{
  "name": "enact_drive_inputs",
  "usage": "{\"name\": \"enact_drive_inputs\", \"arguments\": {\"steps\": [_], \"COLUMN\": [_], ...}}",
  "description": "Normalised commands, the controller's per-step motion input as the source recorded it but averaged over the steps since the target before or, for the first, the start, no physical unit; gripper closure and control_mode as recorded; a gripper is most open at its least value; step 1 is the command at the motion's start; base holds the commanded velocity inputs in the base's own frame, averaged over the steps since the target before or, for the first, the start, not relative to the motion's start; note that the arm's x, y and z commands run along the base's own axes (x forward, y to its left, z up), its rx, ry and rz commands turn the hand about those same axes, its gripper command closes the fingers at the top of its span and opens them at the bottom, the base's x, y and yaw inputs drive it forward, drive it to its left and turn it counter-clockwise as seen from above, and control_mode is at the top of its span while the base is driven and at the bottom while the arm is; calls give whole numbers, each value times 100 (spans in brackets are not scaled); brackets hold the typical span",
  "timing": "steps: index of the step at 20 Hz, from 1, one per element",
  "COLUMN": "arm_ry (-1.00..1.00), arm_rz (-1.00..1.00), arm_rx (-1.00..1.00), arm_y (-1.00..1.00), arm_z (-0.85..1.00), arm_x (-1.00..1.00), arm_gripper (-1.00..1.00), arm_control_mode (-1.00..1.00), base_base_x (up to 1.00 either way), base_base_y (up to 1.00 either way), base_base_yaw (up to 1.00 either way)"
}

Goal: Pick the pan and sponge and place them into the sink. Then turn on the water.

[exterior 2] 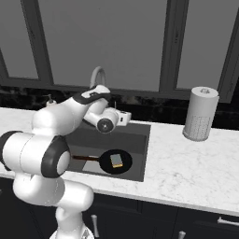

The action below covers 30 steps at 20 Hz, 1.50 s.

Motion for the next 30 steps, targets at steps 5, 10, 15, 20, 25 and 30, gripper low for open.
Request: {"name": "enact_drive_inputs", "arguments": {"steps": [5,10,15,20,25,30], "arm_ry": [-7,-7,-8,-11,-2,0], "arm_rz": [0,0,0,0,0,0], "arm_rx": [0,0,0,0,0,0], "arm_y": [6,0,0,0,0,0], "arm_z": [0,0,-6,-20,-2,-2], "arm_x": [11,4,0,0,0,-1], "arm_gripper": [-100,-100,-100,-100,-100,-100], "arm_control_mode": [-100,-100,-100,-100,-100,-100], "base_base_x": [0,0,0,0,0,0], "base_base_y": [0,0,0,0,0,0], "base_base_yaw": [0,0,0,0,0,0]}}
